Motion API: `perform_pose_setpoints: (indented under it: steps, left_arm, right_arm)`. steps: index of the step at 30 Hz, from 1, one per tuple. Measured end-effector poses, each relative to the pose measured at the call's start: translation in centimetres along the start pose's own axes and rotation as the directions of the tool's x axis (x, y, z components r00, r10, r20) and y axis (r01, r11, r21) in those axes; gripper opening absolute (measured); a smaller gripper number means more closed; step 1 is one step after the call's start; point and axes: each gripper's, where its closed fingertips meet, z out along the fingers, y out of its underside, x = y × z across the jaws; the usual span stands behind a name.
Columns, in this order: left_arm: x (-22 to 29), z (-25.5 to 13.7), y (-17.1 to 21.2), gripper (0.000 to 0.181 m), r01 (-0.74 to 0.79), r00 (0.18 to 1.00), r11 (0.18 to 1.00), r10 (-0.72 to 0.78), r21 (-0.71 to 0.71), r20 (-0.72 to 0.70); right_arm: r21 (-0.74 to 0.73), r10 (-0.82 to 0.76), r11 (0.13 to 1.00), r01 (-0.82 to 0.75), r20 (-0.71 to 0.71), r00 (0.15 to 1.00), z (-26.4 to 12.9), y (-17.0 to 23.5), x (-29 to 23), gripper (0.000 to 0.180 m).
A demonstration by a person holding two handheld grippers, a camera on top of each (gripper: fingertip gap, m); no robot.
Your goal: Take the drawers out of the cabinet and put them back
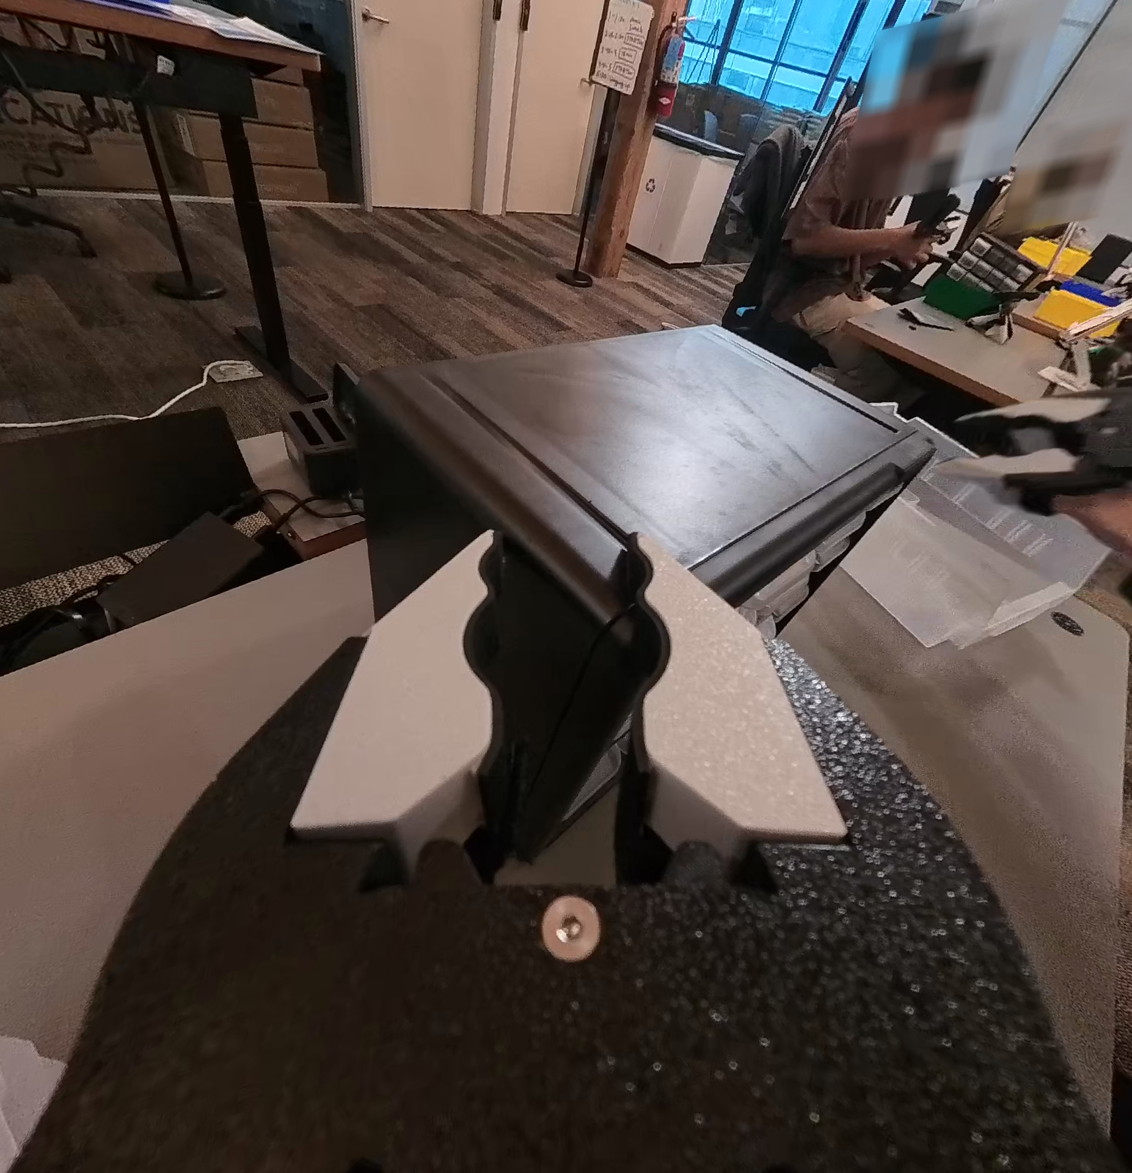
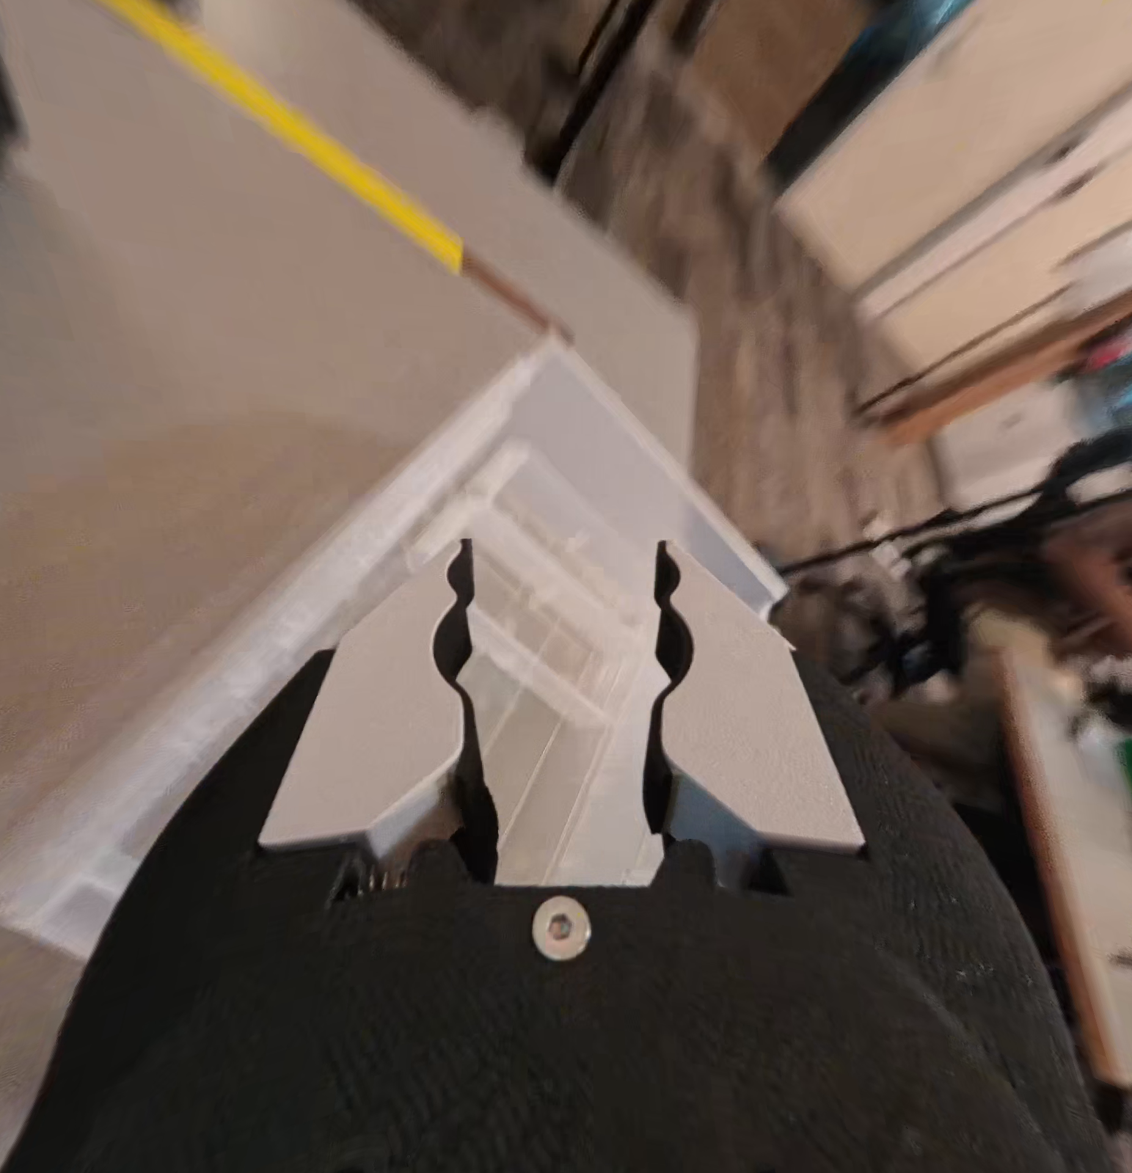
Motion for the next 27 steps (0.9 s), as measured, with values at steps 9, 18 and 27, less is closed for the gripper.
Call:
perform_pose_setpoints:
  steps: [9, 18, 27]
  left_arm:
    - [0.0, 0.0, 0.0, 0.036, 0.001, 1.0, 1.0, -0.001, 0.0, 0.002]
    - [0.0, 0.0, 0.0, 0.037, 0.002, 1.0, 1.0, -0.002, 0.003, -0.007]
    - [0.0, 0.0, 0.0, 0.037, 0.005, 1.0, 1.0, -0.005, 0.008, -0.018]
  right_arm:
    - [0.52, -0.642, 0.561, 0.644, -0.218, 0.735, -8.2, -16.2, -26.4, 0.045]
    - [0.371, -0.747, 0.35, 0.86, -0.444, 0.495, -2.6, -17.2, -31.5, 0.024]
    - [0.343, -0.724, 0.337, 0.877, -0.501, 0.474, -6.3, -16.0, -32.1, 0.01]
